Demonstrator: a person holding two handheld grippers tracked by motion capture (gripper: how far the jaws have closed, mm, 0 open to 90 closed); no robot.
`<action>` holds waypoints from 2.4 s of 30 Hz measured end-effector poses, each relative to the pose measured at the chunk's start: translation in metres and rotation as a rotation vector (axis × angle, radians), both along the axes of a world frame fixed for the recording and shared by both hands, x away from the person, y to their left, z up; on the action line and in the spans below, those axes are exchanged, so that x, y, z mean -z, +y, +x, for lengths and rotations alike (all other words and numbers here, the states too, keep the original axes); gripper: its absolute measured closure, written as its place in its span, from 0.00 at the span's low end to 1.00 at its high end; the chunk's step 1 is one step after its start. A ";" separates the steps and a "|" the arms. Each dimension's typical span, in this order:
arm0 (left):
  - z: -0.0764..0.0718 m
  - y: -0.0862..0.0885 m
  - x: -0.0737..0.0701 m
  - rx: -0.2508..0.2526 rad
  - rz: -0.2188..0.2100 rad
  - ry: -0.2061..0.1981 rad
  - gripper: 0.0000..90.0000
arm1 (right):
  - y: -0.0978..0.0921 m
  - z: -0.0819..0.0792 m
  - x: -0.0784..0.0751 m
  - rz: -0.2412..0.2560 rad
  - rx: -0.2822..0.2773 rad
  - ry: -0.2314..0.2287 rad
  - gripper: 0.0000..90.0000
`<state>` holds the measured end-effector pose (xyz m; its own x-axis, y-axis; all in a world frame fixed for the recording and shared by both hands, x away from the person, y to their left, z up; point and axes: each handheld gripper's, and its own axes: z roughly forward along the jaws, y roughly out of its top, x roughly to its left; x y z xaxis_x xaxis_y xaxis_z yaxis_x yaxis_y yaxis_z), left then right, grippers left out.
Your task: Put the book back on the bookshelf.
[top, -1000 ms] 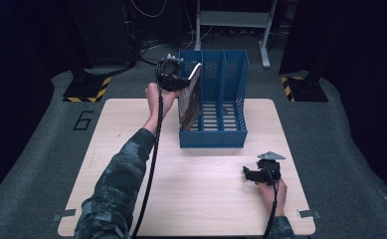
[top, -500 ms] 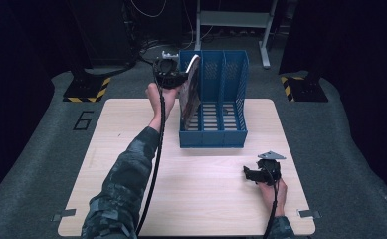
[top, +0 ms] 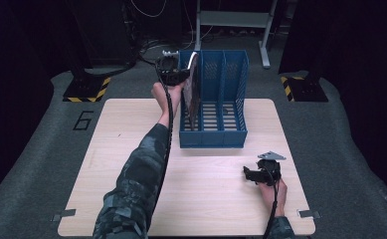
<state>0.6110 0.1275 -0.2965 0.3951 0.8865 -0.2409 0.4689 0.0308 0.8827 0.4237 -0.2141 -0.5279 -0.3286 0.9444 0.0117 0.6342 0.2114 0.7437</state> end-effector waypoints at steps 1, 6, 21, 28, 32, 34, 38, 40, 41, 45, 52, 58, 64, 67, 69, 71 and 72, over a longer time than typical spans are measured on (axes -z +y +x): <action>0.001 0.001 0.001 -0.006 -0.003 -0.006 0.94 | 0.000 0.000 0.000 0.000 0.000 0.000 0.16; 0.004 0.002 0.008 -0.041 -0.075 0.008 0.94 | 0.000 0.000 0.000 0.000 0.000 0.000 0.16; 0.011 0.014 0.022 -0.094 -0.141 -0.006 0.90 | 0.000 0.000 0.000 0.001 0.000 0.000 0.16; 0.003 0.021 0.013 -0.058 -0.116 -0.059 0.76 | 0.000 0.000 0.000 0.001 0.000 -0.001 0.16; -0.005 0.018 0.004 0.002 -0.045 -0.095 0.65 | 0.000 0.000 0.000 0.000 0.000 0.000 0.16; -0.009 0.016 0.000 0.021 -0.018 -0.119 0.60 | 0.000 0.000 0.000 0.000 0.000 0.000 0.16; -0.019 0.015 -0.009 0.082 0.036 -0.140 0.50 | 0.000 0.000 0.000 0.001 0.000 -0.001 0.16; -0.025 0.014 -0.013 0.107 0.049 -0.146 0.46 | 0.000 0.000 0.000 0.000 0.000 0.000 0.16; -0.028 0.015 -0.014 0.131 0.054 -0.142 0.46 | 0.000 0.000 0.000 0.000 0.002 -0.003 0.16; -0.041 0.019 -0.017 0.190 0.080 -0.147 0.41 | 0.000 0.000 0.000 0.000 0.002 -0.002 0.16; -0.067 0.031 -0.017 0.250 0.138 -0.141 0.25 | 0.000 0.000 0.000 0.000 0.002 -0.002 0.16; -0.090 0.042 -0.013 0.299 0.204 -0.131 0.17 | 0.000 0.000 0.000 0.000 0.002 -0.002 0.16; -0.113 0.058 0.002 0.298 0.285 -0.142 0.12 | 0.000 0.000 0.000 0.000 0.002 -0.002 0.16; -0.125 0.066 0.013 0.301 0.311 -0.141 0.09 | 0.000 0.000 0.000 -0.001 0.003 -0.002 0.16; -0.132 0.072 0.022 0.306 0.330 -0.132 0.07 | 0.000 0.000 0.000 0.000 0.003 -0.002 0.16; -0.139 0.076 0.032 0.299 0.343 -0.126 0.05 | 0.000 0.000 0.000 0.000 0.003 -0.003 0.16; -0.144 0.078 0.037 0.300 0.354 -0.124 0.04 | 0.000 0.000 0.000 0.000 0.004 -0.002 0.16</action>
<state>0.4674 0.2059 -0.3334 0.6529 0.7479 0.1199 0.3020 -0.4022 0.8643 0.4235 -0.2139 -0.5281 -0.3251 0.9456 0.0108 0.6331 0.2091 0.7453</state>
